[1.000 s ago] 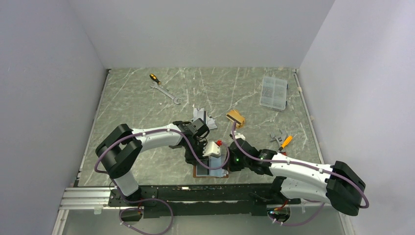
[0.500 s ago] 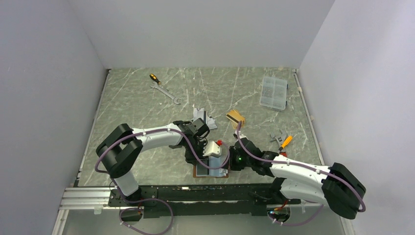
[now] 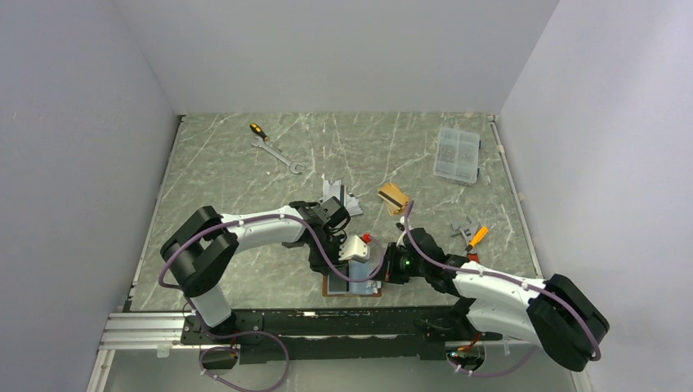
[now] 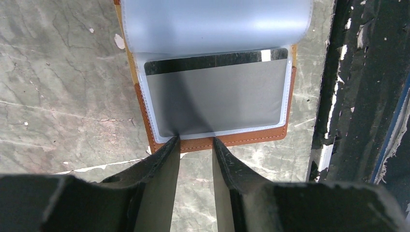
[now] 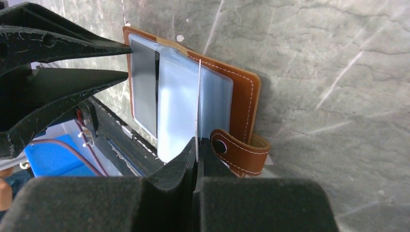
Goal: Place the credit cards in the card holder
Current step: Turn over the card slot in the card holder.
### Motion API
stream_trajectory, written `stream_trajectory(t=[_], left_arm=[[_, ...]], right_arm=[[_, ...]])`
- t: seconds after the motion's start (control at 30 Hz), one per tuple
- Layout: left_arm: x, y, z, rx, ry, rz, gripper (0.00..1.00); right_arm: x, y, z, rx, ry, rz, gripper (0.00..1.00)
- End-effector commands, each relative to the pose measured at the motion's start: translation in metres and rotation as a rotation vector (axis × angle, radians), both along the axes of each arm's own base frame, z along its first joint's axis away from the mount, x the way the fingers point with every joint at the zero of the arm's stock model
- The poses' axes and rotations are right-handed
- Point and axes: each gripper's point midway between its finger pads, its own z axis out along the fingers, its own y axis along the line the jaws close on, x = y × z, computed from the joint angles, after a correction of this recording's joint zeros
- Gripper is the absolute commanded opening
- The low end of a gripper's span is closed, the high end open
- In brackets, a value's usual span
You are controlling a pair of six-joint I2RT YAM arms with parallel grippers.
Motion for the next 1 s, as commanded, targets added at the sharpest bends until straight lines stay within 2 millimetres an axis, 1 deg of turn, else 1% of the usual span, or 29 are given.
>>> stream_trajectory(t=[0.0, 0.1, 0.2, 0.33, 0.43, 0.5, 0.57, 0.8, 0.83, 0.97], left_arm=[[0.004, -0.002, 0.003, 0.007, -0.019, -0.023, 0.36], [0.005, -0.002, 0.003, 0.007, -0.019, -0.023, 0.36], [0.004, -0.003, 0.003, 0.01, -0.015, -0.023, 0.36], [0.005, -0.003, 0.002, 0.013, -0.015, -0.025, 0.35], [0.005, -0.004, 0.003, 0.011, -0.015, -0.027, 0.35], [0.005, -0.004, 0.003, 0.013, -0.013, -0.025, 0.35], [0.005, -0.004, 0.004, 0.009, -0.012, -0.024, 0.35], [0.005, -0.004, 0.004, 0.011, -0.013, -0.027, 0.34], [0.004, -0.003, 0.004, 0.014, -0.01, -0.025, 0.34], [0.004, -0.003, 0.004, 0.013, -0.01, -0.025, 0.33]], right_arm=[[0.0, 0.011, 0.007, 0.044, -0.026, 0.065, 0.0], [0.001, 0.017, 0.013, 0.063, -0.038, 0.098, 0.0], [0.0, 0.018, 0.017, 0.071, -0.052, 0.116, 0.0], [0.0, 0.016, 0.025, 0.077, -0.072, 0.115, 0.0], [0.003, 0.015, 0.034, 0.103, -0.09, 0.096, 0.0], [0.006, 0.012, 0.036, 0.111, -0.095, 0.071, 0.0], [0.007, 0.011, 0.035, 0.123, -0.091, 0.048, 0.0], [0.004, 0.009, 0.018, 0.117, -0.033, 0.029, 0.0], [0.004, 0.007, 0.016, 0.099, -0.031, 0.021, 0.0], [0.007, -0.005, 0.019, 0.074, -0.062, -0.009, 0.0]])
